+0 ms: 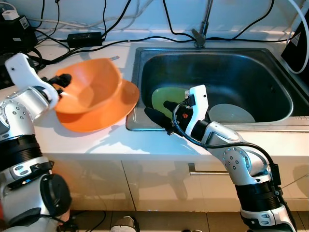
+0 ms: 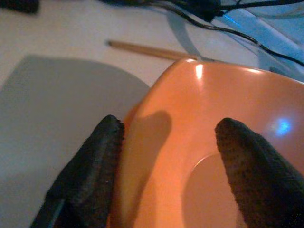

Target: Kitchen organization

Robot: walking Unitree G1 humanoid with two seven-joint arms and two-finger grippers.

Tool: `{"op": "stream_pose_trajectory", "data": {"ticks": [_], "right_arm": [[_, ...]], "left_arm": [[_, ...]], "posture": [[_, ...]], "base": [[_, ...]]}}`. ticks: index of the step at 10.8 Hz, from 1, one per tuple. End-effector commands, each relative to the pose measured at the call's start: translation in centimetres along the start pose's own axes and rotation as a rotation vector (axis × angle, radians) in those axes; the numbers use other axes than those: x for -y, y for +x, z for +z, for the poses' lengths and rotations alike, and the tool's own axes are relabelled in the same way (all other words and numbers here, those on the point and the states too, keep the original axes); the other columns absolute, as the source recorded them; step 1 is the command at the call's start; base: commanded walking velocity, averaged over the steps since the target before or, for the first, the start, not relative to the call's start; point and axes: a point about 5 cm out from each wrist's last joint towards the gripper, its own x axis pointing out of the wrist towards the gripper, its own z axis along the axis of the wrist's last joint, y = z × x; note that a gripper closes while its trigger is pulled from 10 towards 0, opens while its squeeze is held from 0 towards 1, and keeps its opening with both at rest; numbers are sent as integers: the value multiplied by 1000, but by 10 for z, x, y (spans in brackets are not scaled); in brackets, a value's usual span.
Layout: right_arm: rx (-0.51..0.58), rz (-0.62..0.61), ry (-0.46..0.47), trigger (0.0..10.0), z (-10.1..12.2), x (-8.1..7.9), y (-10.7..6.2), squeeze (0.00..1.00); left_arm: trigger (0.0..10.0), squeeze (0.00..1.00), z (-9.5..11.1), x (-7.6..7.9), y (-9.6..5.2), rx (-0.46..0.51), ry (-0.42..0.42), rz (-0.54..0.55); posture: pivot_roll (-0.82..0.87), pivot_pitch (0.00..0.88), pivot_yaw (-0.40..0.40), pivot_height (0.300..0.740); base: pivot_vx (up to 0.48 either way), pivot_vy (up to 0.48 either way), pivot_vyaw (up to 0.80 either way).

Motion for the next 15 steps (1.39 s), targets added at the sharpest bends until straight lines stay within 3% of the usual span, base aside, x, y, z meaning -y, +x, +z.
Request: {"op": "stream_pose_trajectory", "data": {"ticks": [1,2,8,11,12,13,15], "right_arm": [[13,0,-15,10000,2,-1,-1,996],[14,-7,-16,10000,2,0,-1,996],[16,-18,-17,10000,3,1,0,984],[15,-29,-16,10000,2,3,0,741],[15,-30,-16,10000,1,3,0,741],[15,-34,-13,10000,1,4,0,427],[14,-39,-10,10000,1,6,0,0]], "left_arm": [[0,0,2,4,-1,-9,-24,-10],[0,0,2,5,-1,-11,-73,-16],[0,0,2,3,-1,-21,-139,-3],[0,0,1,5,-1,-24,-156,-16],[0,0,1,5,-1,-22,-158,-19],[0,0,4,6,0,21,-113,-56],[0,0,2,3,1,58,-118,-84]], "posture": [[167,69,57,740],[167,68,58,740],[168,61,60,740],[169,63,62,740],[169,63,62,740],[170,62,62,740],[166,62,58,740]], "base": [[0,0,0],[0,0,0],[0,0,0],[0,0,0],[0,0,0],[0,0,0],[0,0,0]]}}
